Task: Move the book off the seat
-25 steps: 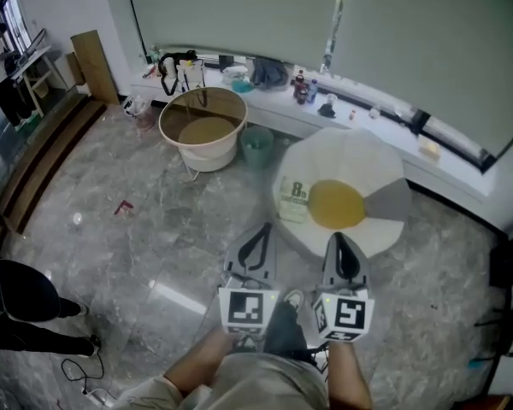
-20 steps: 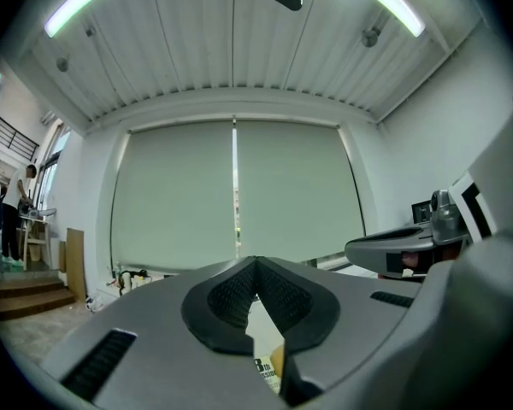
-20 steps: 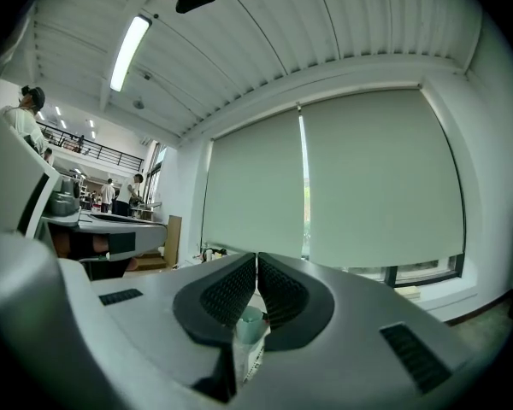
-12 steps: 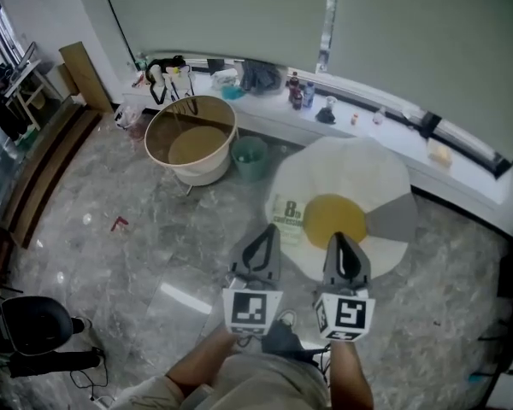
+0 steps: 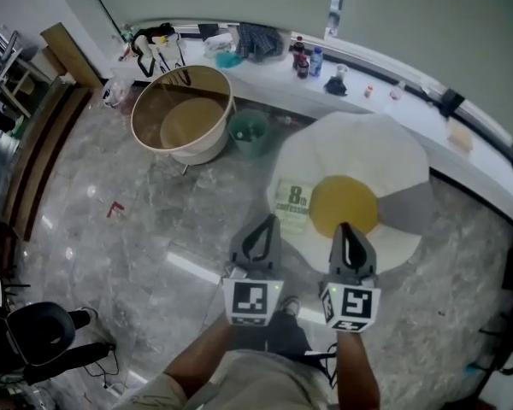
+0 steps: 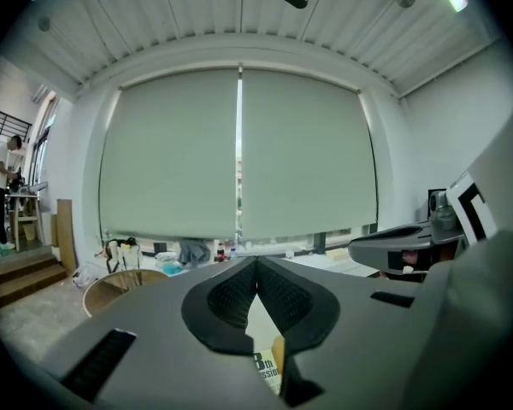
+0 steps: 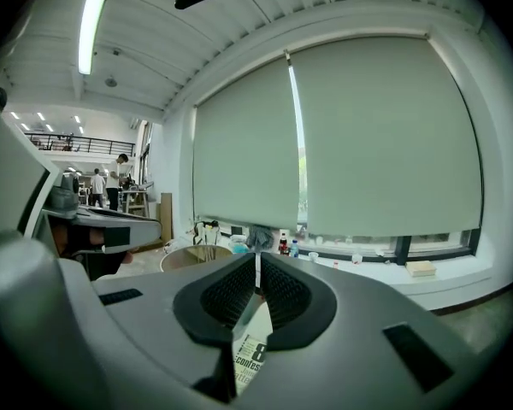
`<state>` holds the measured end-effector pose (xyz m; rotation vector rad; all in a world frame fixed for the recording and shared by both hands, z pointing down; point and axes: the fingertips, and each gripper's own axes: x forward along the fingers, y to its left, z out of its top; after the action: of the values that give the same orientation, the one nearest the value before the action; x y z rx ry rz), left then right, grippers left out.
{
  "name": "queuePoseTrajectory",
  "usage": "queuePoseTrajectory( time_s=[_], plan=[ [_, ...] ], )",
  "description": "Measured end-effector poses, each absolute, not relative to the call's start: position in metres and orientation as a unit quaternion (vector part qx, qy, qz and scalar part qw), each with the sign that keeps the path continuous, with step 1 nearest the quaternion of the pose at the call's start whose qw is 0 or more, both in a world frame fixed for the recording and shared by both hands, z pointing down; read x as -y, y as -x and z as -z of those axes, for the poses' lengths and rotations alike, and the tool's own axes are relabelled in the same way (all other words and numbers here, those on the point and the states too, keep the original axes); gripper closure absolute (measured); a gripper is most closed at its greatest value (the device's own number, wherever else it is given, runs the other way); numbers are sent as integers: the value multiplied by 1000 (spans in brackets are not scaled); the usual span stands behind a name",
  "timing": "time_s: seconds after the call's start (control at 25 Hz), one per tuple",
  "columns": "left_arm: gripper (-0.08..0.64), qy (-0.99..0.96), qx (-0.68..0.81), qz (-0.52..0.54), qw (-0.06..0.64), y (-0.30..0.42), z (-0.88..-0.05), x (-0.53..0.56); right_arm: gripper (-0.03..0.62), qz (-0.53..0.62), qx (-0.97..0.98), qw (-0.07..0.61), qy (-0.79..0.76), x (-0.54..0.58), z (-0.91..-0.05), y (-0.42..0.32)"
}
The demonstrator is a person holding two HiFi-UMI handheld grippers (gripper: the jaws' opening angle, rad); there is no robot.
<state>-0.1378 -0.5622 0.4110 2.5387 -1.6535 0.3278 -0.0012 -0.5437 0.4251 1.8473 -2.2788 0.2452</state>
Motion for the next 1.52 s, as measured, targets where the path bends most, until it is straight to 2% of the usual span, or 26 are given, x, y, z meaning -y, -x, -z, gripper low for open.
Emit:
queuePoseTrajectory(
  time_s=[0.28,0.52,0.64,0.88,1.04,1.2,1.28,1.52],
  plan=[
    [557,-849,496,-168,65,137,-526,647,586,-152,744,124,-639,624,-543,20],
    [555,-827,489,-213,179,135,-674,673,586,-226,713,164,-643,655,-676,15],
    [555,-813,483,-246,210,139,-745,680,584,-259,703,182,-637,661,-745,17],
    [499,-793,475,-291,246,141,-867,699,538,-315,691,212,-615,669,-874,21],
    [464,-782,463,-313,275,141,-948,705,483,-351,681,213,-606,675,-945,16],
    [409,-765,460,-331,305,145,-1015,706,480,-379,667,212,-605,680,-1005,10],
    [392,-759,460,-335,317,146,-1040,705,454,-386,665,217,-602,680,-1029,7],
    [368,-758,458,-334,320,143,-1082,719,430,-397,661,212,-601,691,-1075,-2]
  ],
)
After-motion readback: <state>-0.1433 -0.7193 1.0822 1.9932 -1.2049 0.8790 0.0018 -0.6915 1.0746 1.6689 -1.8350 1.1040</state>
